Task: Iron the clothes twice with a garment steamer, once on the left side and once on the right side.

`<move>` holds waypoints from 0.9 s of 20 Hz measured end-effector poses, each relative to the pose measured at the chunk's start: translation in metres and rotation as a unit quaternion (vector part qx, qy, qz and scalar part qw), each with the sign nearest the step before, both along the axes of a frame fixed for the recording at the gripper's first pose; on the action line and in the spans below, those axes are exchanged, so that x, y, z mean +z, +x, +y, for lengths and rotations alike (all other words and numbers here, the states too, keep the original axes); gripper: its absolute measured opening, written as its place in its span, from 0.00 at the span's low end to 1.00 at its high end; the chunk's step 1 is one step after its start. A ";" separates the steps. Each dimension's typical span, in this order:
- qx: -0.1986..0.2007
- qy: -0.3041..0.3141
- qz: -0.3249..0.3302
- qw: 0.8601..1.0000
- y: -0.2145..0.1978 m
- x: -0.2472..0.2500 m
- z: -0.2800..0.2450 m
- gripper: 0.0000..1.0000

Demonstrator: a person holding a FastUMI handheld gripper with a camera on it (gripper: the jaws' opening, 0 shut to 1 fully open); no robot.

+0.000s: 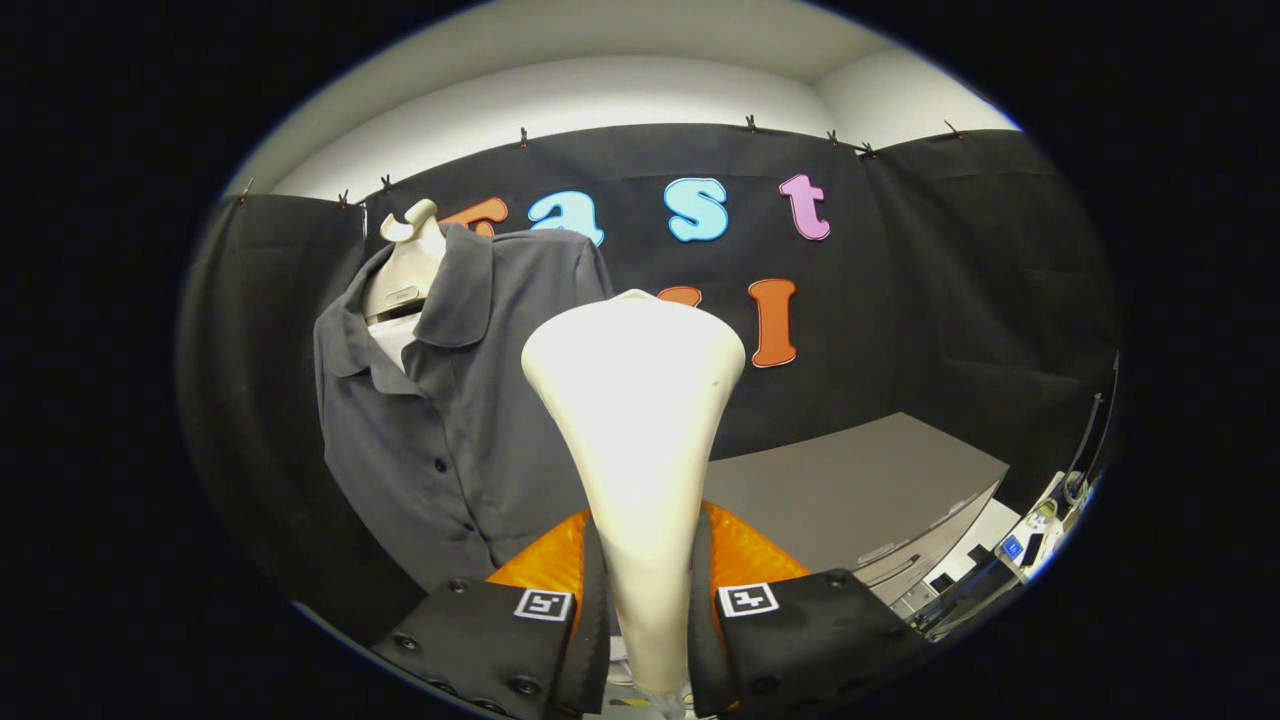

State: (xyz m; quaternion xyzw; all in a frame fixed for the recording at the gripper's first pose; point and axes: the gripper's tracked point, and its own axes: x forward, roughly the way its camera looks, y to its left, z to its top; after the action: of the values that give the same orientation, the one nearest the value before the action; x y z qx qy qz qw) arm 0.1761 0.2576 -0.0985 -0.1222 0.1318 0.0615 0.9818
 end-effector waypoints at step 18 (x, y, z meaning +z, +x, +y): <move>0.018 -0.041 0.023 0.999 0.063 -0.044 0.098 0.40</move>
State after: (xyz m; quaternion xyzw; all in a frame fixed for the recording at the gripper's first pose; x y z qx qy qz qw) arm 0.2391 0.3556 -0.1429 -0.1628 0.1545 0.0771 0.9714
